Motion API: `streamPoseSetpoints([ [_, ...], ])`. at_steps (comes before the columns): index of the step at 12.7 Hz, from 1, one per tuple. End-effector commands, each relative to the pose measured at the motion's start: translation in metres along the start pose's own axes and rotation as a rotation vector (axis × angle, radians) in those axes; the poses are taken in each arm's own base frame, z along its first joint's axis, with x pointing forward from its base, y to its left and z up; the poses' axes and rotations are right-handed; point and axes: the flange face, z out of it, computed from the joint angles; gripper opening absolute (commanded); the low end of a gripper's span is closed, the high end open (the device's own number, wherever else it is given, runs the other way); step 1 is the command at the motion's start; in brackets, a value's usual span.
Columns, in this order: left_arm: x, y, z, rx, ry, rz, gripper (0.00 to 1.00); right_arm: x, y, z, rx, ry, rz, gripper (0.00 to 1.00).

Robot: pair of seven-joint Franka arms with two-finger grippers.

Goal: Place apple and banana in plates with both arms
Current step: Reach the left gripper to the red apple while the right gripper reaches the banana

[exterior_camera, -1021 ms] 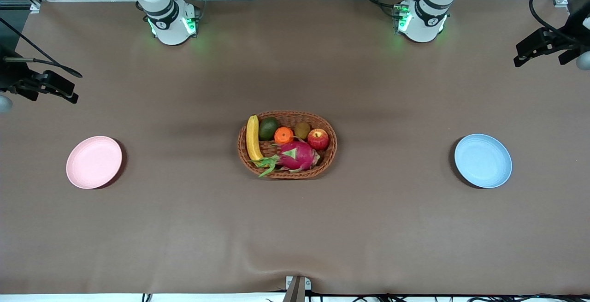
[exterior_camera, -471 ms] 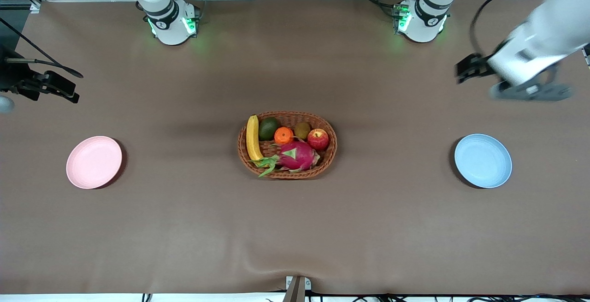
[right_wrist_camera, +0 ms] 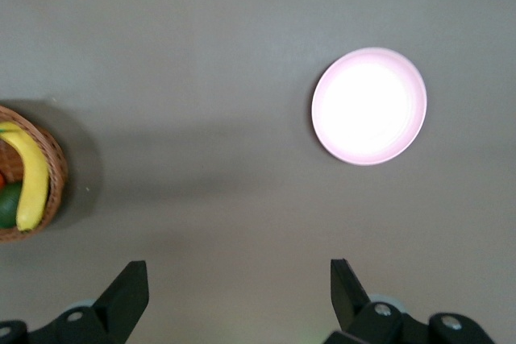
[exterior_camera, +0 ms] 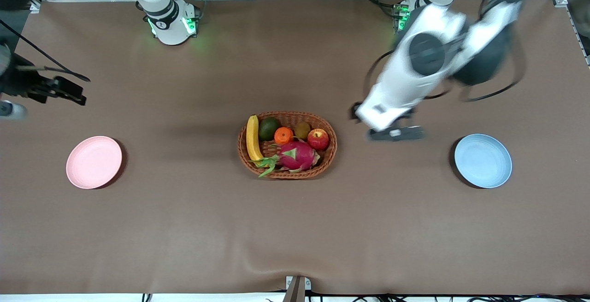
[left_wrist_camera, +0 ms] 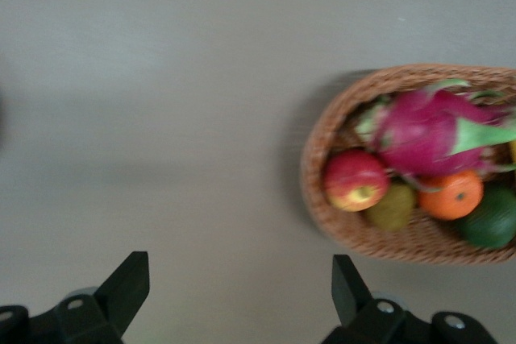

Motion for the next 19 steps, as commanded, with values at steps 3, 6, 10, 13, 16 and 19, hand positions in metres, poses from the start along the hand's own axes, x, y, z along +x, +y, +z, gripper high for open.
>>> streamPoseSetpoints([
  [3,-0.004,0.077,0.104,-0.032,0.009,-0.059,1.00,0.004,-0.047,0.035,0.082,-0.100,0.029,1.00],
  [6,-0.014,0.100,0.143,0.015,0.042,-0.069,1.00,0.002,-0.115,0.063,0.102,-0.147,0.163,1.00],
  [10,-0.023,0.120,0.183,0.018,0.072,-0.125,1.00,0.002,-0.135,0.095,0.224,-0.202,0.222,1.00],
  [13,-0.022,0.119,0.193,0.060,0.103,-0.082,1.00,-0.006,-0.175,0.116,0.220,-0.223,0.304,1.00],
  [16,-0.023,0.120,0.202,0.085,0.114,-0.048,1.00,-0.018,-0.215,0.149,0.242,-0.203,0.316,1.00],
  [19,-0.026,0.121,0.212,0.106,0.118,-0.033,1.00,-0.038,-0.263,0.193,0.229,-0.164,0.360,1.00],
])
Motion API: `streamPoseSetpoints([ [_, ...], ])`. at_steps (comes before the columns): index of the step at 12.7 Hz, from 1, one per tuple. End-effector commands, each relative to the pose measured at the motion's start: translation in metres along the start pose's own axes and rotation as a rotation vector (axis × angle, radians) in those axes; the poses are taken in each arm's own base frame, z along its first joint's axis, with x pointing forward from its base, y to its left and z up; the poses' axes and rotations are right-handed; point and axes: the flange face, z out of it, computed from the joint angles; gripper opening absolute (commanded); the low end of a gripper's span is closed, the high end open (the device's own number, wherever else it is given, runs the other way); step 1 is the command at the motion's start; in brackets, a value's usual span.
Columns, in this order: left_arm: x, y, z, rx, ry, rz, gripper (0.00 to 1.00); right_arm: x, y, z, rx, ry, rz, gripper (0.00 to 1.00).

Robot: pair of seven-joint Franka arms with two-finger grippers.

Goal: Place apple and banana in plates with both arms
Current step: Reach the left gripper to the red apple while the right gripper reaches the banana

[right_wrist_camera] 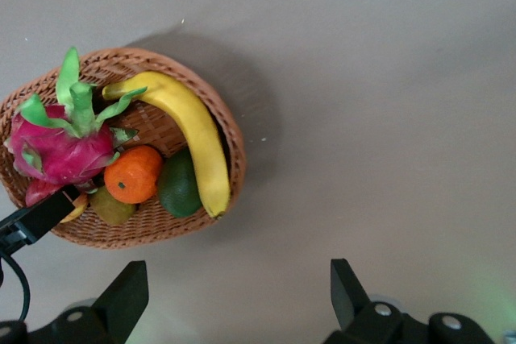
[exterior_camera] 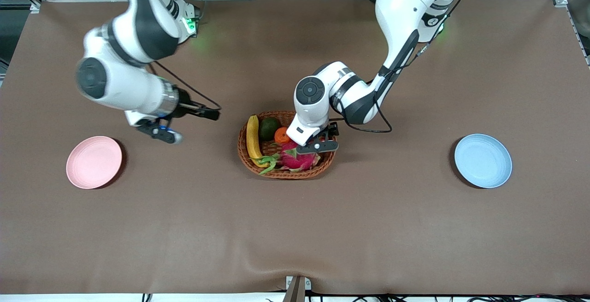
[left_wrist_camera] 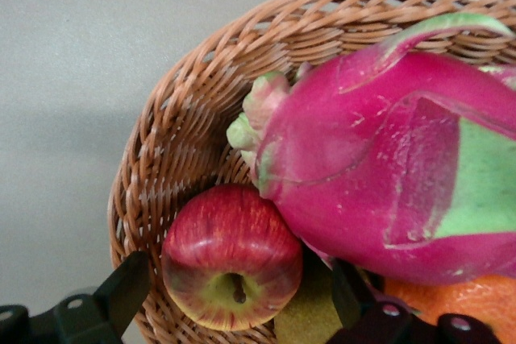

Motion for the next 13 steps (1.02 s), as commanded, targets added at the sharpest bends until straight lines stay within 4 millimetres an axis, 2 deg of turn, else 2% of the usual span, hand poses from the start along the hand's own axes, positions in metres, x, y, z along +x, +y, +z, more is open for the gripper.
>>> streamPoseSetpoints([
  [1,0.001,0.005,0.009,0.019,0.020,0.009,1.00,-0.015,-0.013,0.034,0.010,0.006,0.032,1.00],
  [4,0.001,0.005,0.019,0.024,0.014,0.013,1.00,-0.011,-0.027,0.077,-0.011,0.021,0.064,0.98],
  [7,0.001,0.007,0.027,0.014,0.019,0.017,0.95,-0.003,-0.036,0.117,-0.018,0.046,0.067,0.85],
  [8,0.002,0.006,0.027,0.014,0.019,0.015,0.83,-0.005,-0.039,0.128,-0.027,0.045,0.061,0.83],
  [10,0.002,0.006,0.026,0.013,0.020,0.009,0.45,0.001,-0.039,0.135,-0.018,0.061,0.065,0.79],
  [11,0.002,0.006,0.026,0.012,0.019,0.002,0.19,0.004,-0.040,0.144,-0.016,0.068,0.068,0.79],
  [12,0.002,0.006,0.025,0.011,0.020,0.000,0.00,0.003,-0.043,0.150,-0.015,0.074,0.073,0.79],
  [13,0.002,0.006,0.020,0.007,0.022,-0.004,0.00,0.002,-0.042,0.154,-0.021,0.071,0.074,0.79],
])
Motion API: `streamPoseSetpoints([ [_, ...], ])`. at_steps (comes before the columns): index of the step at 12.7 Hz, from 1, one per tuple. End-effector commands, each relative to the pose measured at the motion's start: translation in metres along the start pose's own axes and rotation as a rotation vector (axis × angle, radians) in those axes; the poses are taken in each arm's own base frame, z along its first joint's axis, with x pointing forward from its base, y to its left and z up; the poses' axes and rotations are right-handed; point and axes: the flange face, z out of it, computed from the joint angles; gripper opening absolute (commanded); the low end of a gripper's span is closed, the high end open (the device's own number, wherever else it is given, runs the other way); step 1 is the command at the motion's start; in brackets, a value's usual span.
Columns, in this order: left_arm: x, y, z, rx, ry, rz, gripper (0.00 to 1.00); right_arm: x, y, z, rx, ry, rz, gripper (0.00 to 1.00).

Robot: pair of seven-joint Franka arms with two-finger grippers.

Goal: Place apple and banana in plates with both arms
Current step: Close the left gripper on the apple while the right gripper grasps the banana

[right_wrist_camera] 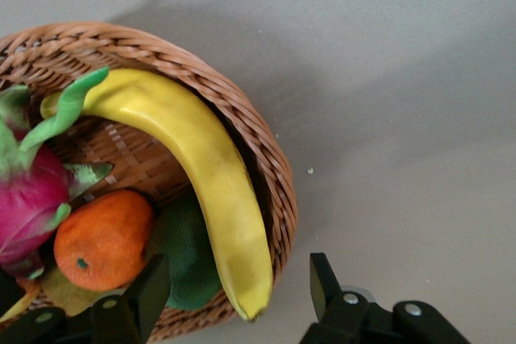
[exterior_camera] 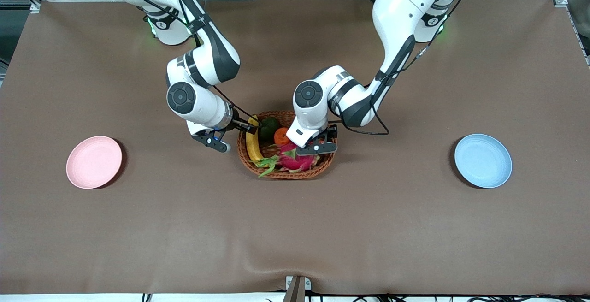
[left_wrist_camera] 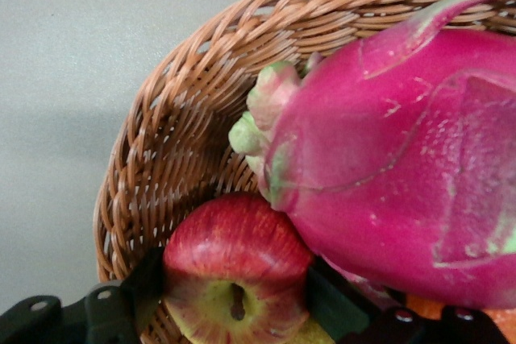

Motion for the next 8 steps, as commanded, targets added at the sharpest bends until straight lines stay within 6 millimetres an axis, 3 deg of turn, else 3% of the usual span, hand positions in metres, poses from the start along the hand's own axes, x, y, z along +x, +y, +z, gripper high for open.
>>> streamPoseSetpoints([
  [1,0.003,0.005,-0.001,-0.007,0.025,-0.011,0.00,-0.004,-0.001,0.007,0.003,0.004,0.019,0.79],
  [6,0.012,-0.013,-0.069,0.004,0.045,-0.039,0.00,-0.008,-0.005,0.021,-0.002,0.008,0.015,0.73],
  [8,0.014,-0.019,-0.079,0.016,0.040,-0.045,0.00,-0.012,-0.008,0.029,0.000,0.017,0.018,0.73],
])
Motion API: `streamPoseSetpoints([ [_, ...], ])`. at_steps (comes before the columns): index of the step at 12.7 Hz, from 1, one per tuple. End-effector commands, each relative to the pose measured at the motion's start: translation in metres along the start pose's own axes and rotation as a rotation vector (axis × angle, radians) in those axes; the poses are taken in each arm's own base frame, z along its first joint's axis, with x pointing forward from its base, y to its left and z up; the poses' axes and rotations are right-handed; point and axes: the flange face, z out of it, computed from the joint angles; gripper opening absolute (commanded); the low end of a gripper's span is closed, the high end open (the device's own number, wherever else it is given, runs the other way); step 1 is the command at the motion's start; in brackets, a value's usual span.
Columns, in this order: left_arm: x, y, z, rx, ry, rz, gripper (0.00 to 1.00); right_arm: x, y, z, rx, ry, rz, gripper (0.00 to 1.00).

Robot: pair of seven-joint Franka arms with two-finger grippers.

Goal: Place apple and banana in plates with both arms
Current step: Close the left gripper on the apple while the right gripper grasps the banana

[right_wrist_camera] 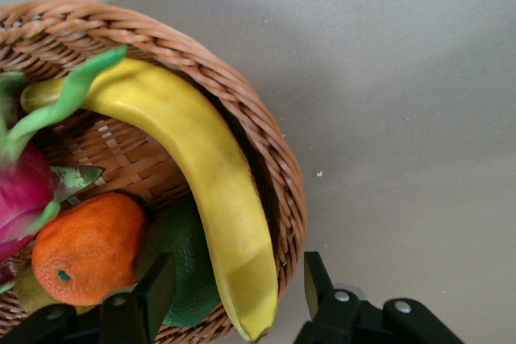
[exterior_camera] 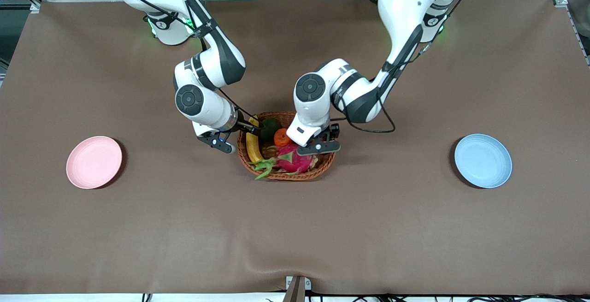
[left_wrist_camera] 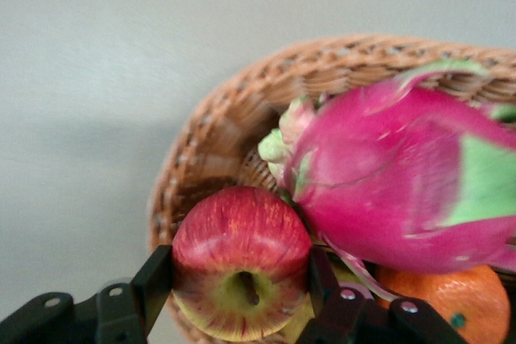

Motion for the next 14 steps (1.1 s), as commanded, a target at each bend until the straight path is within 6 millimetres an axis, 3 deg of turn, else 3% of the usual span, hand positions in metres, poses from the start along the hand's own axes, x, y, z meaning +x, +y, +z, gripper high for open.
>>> streamPoseSetpoints([
  [1,0.001,-0.009,-0.020,0.019,0.007,-0.016,0.00,-0.010,-0.004,0.014,0.001,0.008,0.019,0.70],
  [3,0.009,-0.019,-0.038,0.012,0.021,-0.033,0.00,-0.014,-0.007,0.023,-0.002,0.012,0.024,0.65],
  [5,0.018,-0.032,-0.059,0.012,0.031,-0.051,0.00,-0.015,-0.007,0.035,-0.013,0.009,0.025,0.48],
  [7,0.036,-0.056,-0.084,-0.007,0.042,-0.097,0.00,-0.015,-0.006,0.043,-0.015,0.012,0.026,0.42],
  [9,0.056,-0.086,-0.105,-0.030,0.024,-0.111,0.00,-0.016,-0.005,0.045,-0.019,0.011,0.022,0.00],
  [12,0.082,-0.141,-0.135,-0.056,-0.016,-0.069,0.00,-0.009,-0.009,0.026,-0.002,0.010,0.027,0.00],
  [14,0.099,-0.180,-0.146,-0.045,-0.031,-0.023,0.00,-0.004,-0.020,-0.012,-0.035,-0.059,0.046,0.00],
])
